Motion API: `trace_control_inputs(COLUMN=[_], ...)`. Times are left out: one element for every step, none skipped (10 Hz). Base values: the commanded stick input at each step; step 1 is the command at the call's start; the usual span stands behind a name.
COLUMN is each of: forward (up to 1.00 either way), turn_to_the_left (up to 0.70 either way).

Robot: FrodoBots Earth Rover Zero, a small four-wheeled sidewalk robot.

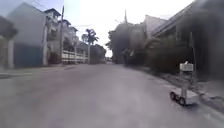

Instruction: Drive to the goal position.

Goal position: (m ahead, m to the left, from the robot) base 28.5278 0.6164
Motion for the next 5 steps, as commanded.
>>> trace_control_inputs(forward=[1.0,1.0,1.0,1.0,1.0], turn_to_the_left=[0.0,-0.14,-0.35,-0.4,-0.4])
